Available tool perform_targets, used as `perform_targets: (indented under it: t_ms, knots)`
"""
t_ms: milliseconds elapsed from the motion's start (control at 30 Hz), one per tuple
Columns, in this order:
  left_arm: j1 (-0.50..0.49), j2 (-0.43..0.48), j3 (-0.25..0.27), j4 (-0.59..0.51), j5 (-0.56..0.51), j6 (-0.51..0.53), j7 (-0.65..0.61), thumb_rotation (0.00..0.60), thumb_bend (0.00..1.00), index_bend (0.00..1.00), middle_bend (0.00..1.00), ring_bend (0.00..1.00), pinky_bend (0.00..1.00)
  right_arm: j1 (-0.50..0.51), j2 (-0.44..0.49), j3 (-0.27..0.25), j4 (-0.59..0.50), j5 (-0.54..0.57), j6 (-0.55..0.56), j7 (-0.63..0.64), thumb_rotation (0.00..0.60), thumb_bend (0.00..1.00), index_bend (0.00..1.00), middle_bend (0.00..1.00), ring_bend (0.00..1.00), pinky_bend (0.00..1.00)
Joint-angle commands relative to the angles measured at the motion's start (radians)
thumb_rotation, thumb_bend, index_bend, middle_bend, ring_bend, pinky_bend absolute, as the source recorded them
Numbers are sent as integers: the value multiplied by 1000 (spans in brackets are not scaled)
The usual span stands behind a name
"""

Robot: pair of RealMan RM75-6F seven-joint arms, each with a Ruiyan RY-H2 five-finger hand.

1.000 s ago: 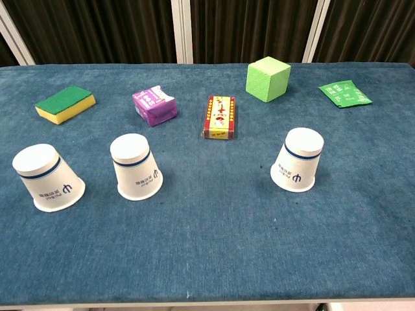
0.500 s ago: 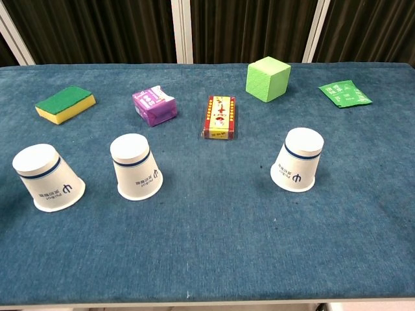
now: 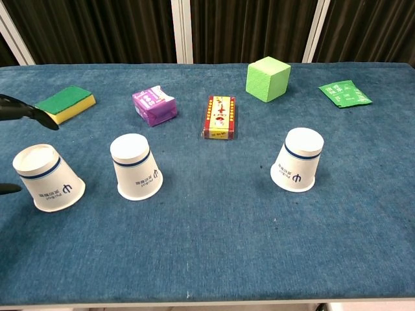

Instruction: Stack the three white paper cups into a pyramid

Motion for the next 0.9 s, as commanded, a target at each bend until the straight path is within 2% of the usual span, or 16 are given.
perform_targets:
  t_ms: [33, 167, 400, 567, 900]
  knots:
    - [-8, -10, -3, 3, -18, -7, 11, 557, 218, 255, 189, 125, 0, 0, -1, 0, 1, 0, -1, 1, 600, 249, 0, 61, 0, 0]
    - [-13, -16, 0, 8, -45, -16, 37, 535, 248, 273, 189, 125, 0, 2, -2, 1, 5, 2, -7, 3, 600, 250, 0, 61, 0, 0]
    - [-24, -27, -1, 17, -102, -37, 62, 535, 304, 293, 189, 125, 0, 6, -7, 2, 11, 8, -19, 6, 600, 249, 0, 62, 0, 0]
    - [-33, -30, -2, 22, -108, -39, 58, 534, 378, 394, 215, 128, 0, 7, -10, 2, 15, 14, -24, 9, 600, 250, 0, 61, 0, 0]
    - [-73, -33, -17, 12, -92, -45, 59, 511, 374, 406, 220, 129, 0, 1, -11, 3, 21, 18, -20, 15, 600, 249, 0, 61, 0, 0]
